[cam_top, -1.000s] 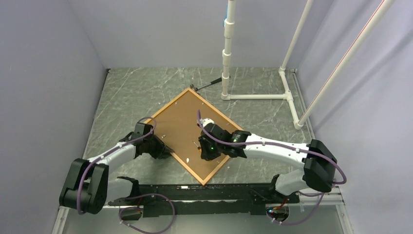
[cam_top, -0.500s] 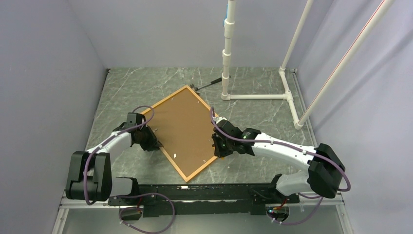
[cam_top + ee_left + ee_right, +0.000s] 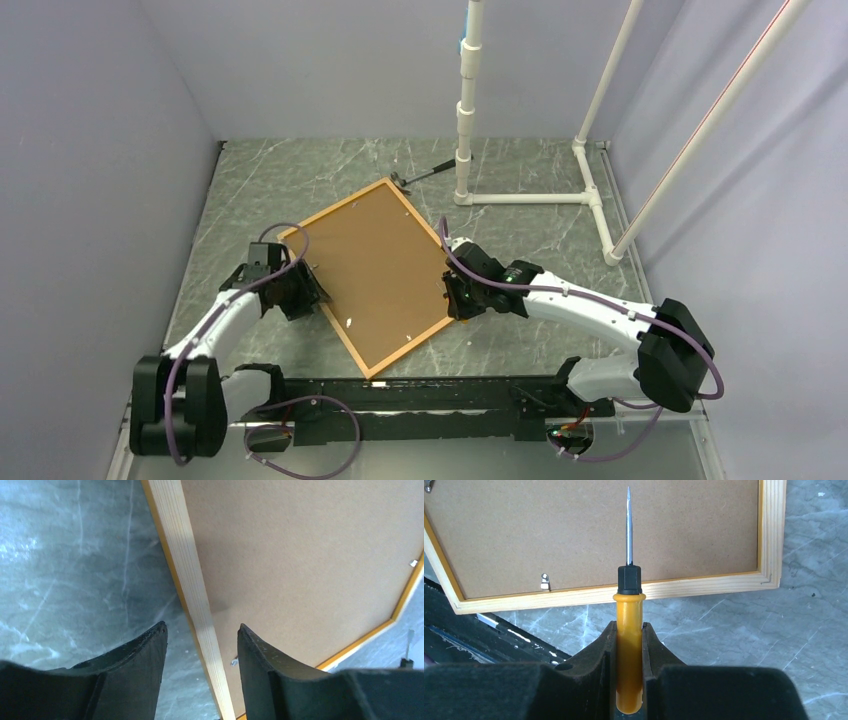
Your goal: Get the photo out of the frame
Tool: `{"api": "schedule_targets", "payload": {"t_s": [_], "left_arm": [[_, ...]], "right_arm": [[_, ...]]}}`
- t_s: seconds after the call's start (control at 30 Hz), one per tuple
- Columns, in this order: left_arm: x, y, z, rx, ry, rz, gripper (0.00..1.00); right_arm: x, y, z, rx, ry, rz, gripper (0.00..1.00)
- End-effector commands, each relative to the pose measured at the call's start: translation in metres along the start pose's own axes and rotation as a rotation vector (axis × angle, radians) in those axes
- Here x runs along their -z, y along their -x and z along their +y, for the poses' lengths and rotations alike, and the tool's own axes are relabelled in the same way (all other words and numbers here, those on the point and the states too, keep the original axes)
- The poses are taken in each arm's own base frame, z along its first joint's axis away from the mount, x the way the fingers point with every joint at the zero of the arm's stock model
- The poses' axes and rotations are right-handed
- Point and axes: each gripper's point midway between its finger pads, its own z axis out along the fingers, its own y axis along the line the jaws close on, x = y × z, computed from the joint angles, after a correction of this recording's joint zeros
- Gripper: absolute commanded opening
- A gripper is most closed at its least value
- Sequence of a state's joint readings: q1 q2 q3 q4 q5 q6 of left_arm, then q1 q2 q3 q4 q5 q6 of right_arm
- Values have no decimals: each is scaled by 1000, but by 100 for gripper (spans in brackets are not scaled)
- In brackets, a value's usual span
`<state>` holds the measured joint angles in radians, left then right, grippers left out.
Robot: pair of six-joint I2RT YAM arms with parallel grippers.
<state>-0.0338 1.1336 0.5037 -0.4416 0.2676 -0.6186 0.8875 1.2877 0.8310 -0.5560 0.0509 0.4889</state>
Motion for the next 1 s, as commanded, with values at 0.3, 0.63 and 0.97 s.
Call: {"api": "schedule_targets", "payload": {"t_s": [0.3, 0.63, 0.97], "left_arm": [[25, -40, -11, 65, 27, 0, 54], [3, -7, -7, 58, 108, -49, 54], [-14, 4, 7, 37, 160, -42, 43]], "right_arm": [[6, 13, -2, 19, 0, -42, 0], [20, 22, 3, 0, 23, -83, 0], [19, 17, 2, 7, 30, -73, 0]]}}
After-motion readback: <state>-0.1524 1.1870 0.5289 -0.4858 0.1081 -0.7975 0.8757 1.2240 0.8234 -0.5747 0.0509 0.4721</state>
